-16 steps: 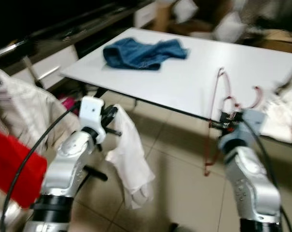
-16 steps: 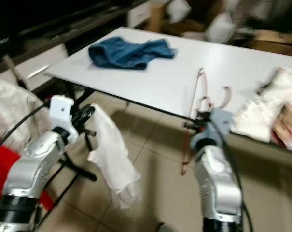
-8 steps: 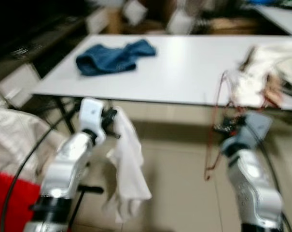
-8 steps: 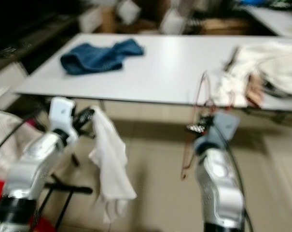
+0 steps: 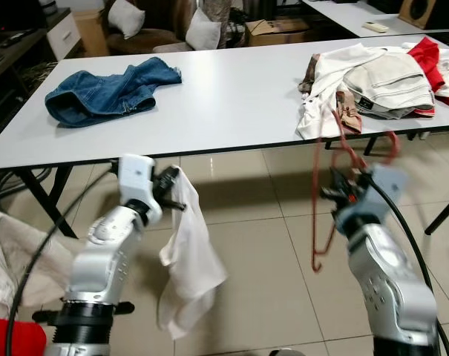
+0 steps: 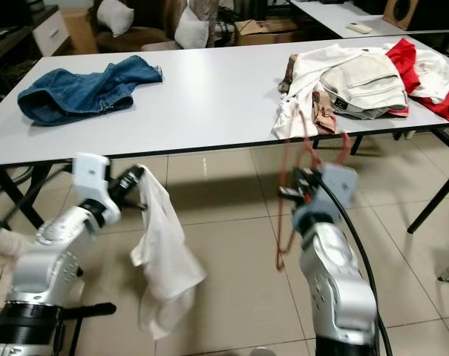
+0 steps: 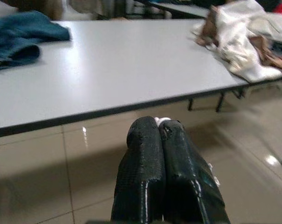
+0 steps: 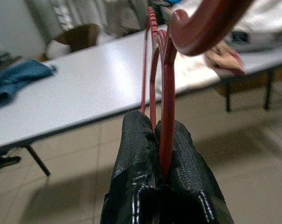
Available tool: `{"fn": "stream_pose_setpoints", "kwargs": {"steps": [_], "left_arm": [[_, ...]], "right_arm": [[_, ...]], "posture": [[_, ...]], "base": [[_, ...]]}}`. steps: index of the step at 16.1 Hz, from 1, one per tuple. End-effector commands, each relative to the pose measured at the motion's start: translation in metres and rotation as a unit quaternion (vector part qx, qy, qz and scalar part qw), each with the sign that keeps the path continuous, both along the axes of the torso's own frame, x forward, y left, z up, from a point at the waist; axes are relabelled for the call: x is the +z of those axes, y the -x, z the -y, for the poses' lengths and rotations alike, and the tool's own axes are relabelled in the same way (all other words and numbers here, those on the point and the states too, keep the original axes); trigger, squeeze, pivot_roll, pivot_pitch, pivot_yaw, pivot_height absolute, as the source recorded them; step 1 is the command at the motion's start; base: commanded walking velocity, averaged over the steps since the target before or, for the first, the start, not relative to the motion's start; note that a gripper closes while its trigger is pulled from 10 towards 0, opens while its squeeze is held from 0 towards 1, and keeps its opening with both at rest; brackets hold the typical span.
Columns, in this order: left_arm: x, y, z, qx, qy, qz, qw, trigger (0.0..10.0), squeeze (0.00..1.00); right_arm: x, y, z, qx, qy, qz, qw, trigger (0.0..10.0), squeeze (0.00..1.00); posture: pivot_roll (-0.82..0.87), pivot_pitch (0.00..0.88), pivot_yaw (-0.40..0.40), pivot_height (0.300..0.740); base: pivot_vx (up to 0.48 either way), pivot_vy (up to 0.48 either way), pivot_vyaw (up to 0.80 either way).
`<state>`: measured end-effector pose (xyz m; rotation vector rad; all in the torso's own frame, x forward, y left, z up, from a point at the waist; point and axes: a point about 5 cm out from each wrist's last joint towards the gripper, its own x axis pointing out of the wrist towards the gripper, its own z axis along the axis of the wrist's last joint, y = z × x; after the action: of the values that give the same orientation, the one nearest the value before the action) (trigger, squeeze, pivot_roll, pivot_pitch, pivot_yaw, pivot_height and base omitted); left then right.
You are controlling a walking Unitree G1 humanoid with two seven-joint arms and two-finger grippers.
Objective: Hang hanger
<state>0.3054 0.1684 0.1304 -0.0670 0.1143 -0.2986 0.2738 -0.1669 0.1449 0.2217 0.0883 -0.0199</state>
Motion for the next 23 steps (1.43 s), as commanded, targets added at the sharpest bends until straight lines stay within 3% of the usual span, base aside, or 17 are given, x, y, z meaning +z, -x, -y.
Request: {"fn": "stream_pose_setpoints", "kwargs": {"steps": [1,3,8,11,15,18,23], "left_arm": [[0.011,-0.006,-0.006,0.014,-0.003,0.022,1.000,10.0,0.00],[0.015,-0.006,-0.012,0.028,0.001,0.027,0.999,10.0,0.00],[0.018,-0.008,-0.010,0.022,0.011,0.035,0.999,10.0,0.00],[0.020,-0.011,-0.015,0.028,0.012,0.038,0.999,10.0,0.00],[0.024,-0.014,-0.015,0.026,0.015,0.044,0.999,10.0,0.00],[0.025,-0.014,-0.012,0.021,0.023,0.046,0.998,10.0,0.00],[0.025,-0.013,-0.015,0.030,0.028,0.049,0.998,10.0,0.00]], "right_arm": [[0.003,-0.004,-0.008,0.017,0.012,0.002,1.000,10.0,0.00],[0.003,-0.007,-0.019,0.058,0.031,0.008,0.998,10.0,0.00],[0.006,-0.006,-0.018,0.081,0.033,0.005,0.996,10.0,0.00],[0.004,-0.004,-0.017,0.092,0.050,0.004,0.994,10.0,0.00],[0.010,-0.002,-0.034,0.156,0.055,0.024,0.986,10.0,0.00],[0.016,-0.003,-0.033,0.157,0.038,0.040,0.986,10.0,0.00],[0.011,-0.003,-0.034,0.178,0.067,0.024,0.981,10.0,0.00]], "posture": [[-0.07,0.000,0.050,0.740],[-0.07,0.000,0.046,0.740],[-0.07,0.000,0.026,0.740],[-0.08,0.000,0.051,0.740],[-0.08,0.000,0.035,0.740],[-0.08,0.000,0.040,0.740],[-0.07,0.000,0.019,0.740]], "base": [[0.000,0.000,0.00],[0.120,0.000,0.00],[0.205,0.000,0.00],[0.277,0.000,0.80],[0.293,0.000,0.00],[0.305,0.000,0.00],[0.334,0.000,0.12]]}}
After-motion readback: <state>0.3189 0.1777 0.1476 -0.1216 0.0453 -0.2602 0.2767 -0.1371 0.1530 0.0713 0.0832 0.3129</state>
